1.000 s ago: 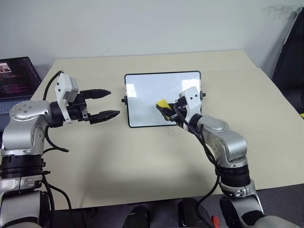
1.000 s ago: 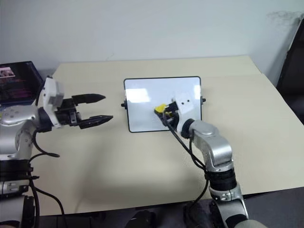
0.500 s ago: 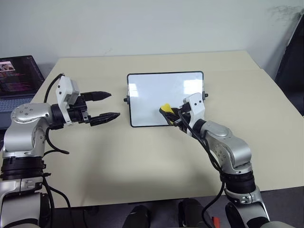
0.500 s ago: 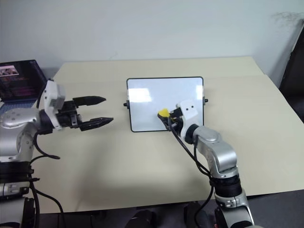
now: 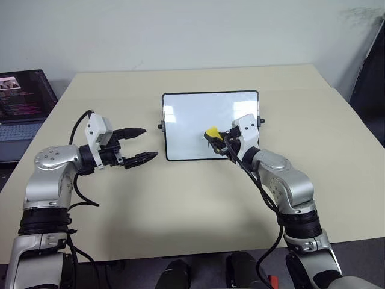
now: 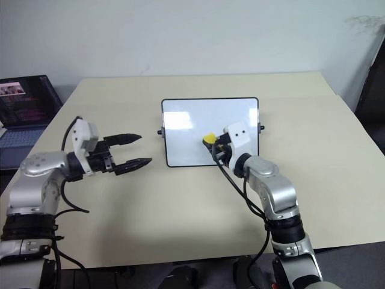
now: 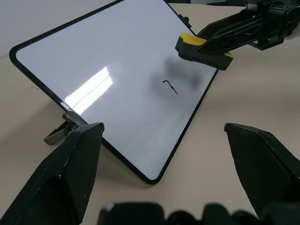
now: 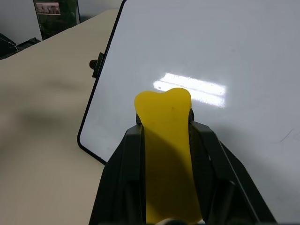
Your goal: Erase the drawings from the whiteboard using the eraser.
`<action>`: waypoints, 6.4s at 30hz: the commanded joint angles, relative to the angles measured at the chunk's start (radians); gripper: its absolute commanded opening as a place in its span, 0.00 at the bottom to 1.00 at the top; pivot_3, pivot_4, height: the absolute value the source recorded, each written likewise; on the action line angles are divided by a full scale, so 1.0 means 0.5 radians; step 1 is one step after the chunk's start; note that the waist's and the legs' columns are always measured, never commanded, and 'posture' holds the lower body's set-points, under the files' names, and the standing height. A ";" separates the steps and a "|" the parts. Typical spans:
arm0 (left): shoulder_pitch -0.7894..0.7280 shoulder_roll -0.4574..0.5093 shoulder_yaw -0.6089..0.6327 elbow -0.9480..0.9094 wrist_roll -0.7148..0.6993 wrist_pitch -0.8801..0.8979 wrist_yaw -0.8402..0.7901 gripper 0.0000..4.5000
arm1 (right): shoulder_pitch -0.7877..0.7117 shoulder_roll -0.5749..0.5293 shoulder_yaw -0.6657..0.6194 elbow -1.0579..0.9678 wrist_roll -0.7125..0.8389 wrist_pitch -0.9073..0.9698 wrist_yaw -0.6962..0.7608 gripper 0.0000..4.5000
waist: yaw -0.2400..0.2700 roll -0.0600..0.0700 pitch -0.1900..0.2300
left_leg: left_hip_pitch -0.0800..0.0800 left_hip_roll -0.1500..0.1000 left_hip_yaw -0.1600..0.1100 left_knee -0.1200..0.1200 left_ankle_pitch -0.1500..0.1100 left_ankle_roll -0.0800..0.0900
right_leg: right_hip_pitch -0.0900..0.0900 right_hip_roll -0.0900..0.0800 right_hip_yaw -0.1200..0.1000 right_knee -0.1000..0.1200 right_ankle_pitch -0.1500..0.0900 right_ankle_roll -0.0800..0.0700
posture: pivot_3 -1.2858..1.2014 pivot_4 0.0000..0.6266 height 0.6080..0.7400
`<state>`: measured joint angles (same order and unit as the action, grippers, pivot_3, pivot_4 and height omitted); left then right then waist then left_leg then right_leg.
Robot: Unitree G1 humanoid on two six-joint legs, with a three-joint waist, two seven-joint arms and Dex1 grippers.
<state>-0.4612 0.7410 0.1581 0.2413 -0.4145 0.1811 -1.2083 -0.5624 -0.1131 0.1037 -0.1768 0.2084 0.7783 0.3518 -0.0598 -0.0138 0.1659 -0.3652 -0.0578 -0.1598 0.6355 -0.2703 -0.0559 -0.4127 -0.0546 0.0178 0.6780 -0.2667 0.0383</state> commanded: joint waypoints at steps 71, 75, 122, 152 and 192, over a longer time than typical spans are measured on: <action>-0.180 0.039 -0.058 -0.117 -0.016 0.073 0.004 1.00 | -0.001 -0.155 0.405 0.401 -0.642 -0.255 -0.024 0.21 | 0.036 -0.003 -0.002 | 0.005 -0.001 -0.002 0.008 0.001 -0.001 | 0.012 0.002 -0.005 -0.001 0.000 0.000 | 0.52 0.24 1.00; -0.190 0.037 -0.058 -0.103 -0.011 0.065 -0.004 1.00 | -0.077 -0.099 0.436 0.488 -0.669 -0.320 -0.042 0.21 | 0.004 -0.003 -0.002 | 0.006 0.001 -0.002 0.008 0.001 -0.001 | 0.011 0.002 -0.003 0.000 0.000 0.000 | 0.52 0.24 1.00; -0.283 0.036 -0.089 0.031 0.020 0.000 -0.059 1.00 | 0.100 -0.404 0.260 0.212 -0.680 -0.183 0.036 0.21 | 0.060 -0.006 -0.001 | 0.004 -0.003 -0.003 0.004 0.001 -0.001 | 0.014 0.002 -0.007 -0.008 0.001 0.001 | 0.52 0.24 1.00; -0.195 -0.011 -0.114 -0.123 -0.036 0.049 -0.091 1.00 | 0.049 -0.305 -0.312 -0.483 -0.305 0.838 -0.202 0.21 | 0.052 -0.005 0.001 | -0.001 0.000 -0.001 -0.012 0.000 -0.001 | 0.002 0.000 -0.003 -0.017 0.001 0.000 | 0.52 0.24 1.00; -0.149 -0.153 -0.377 -0.442 -0.136 0.209 -0.350 1.00 | 0.171 -0.417 -0.557 -0.527 -0.266 1.424 -0.395 0.28 | 0.053 -0.005 0.001 | -0.003 0.000 0.003 -0.013 0.000 0.000 | 0.007 0.002 -0.006 -0.026 0.001 0.001 | 0.52 0.24 1.00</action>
<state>-0.5255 0.6628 -0.0368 0.0480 -0.4722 0.2963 -1.3770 -0.4596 -0.3122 -0.1640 -0.4286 0.0662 1.4951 0.1521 -0.0336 -0.0163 0.1663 -0.3665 -0.0579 -0.1585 0.6291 -0.2702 -0.0561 -0.4091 -0.0539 0.0149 0.6652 -0.2661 0.0387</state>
